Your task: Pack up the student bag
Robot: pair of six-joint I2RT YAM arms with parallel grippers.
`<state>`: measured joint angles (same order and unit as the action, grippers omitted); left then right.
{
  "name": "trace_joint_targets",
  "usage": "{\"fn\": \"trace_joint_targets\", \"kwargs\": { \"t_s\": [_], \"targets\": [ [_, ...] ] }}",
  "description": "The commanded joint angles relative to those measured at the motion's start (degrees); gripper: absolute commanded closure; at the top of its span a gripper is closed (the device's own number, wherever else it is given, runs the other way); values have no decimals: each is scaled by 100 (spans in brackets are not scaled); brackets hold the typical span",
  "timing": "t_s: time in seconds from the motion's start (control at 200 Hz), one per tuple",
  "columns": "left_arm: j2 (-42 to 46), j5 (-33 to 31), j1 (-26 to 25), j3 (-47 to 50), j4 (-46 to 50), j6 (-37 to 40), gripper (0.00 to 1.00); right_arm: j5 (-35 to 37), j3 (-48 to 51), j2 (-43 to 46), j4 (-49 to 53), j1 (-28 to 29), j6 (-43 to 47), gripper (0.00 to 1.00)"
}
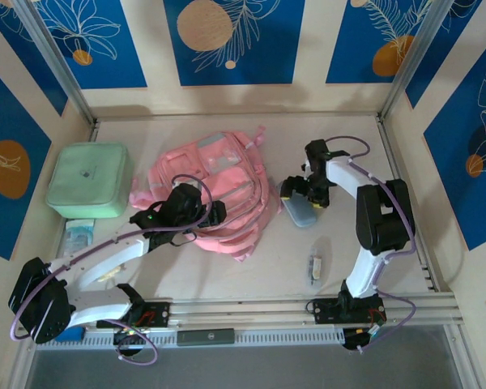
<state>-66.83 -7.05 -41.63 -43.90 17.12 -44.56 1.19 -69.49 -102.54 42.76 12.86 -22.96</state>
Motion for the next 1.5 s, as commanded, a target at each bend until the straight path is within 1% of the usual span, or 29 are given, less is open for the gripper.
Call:
{"fn": "trace_joint_targets", "kwargs": {
  "t_s": [0.0,0.14,0.29,0.375,0.555,0.745,0.92,1.05,1.186,1.386,1.491],
  "targets": [
    [134,45,55,65,45,26,9,57,210,325,220,246,-40,1],
    [170,37,67,83,58,32,9,544,362,412,381,404,-99,1],
    [182,46,84,63,124,70,8,668,468,531,571,599,-73,1],
    [170,24,89,74,113,74,8,927,507,505,656,725,-153,1],
    [195,-29,102,83,96,87,8,867,500,368,597,958,-138,1],
    [263,-99,147,25,272,293,7,821,355,105,639,990,-83,1],
    [232,-104,227,-96,448,460,7,1056,331,27,646,1000,-64,0],
    [223,-121,252,-162,519,549,6,878,366,-86,570,999,-39,2],
    [239,-277,274,-236,581,744,6,902,293,-117,576,967,-37,7],
    [198,-426,328,-429,717,1377,6,647,241,46,514,845,-50,16],
    [129,-455,348,-626,899,1846,5,526,276,239,548,725,-72,17]
  ]
}}
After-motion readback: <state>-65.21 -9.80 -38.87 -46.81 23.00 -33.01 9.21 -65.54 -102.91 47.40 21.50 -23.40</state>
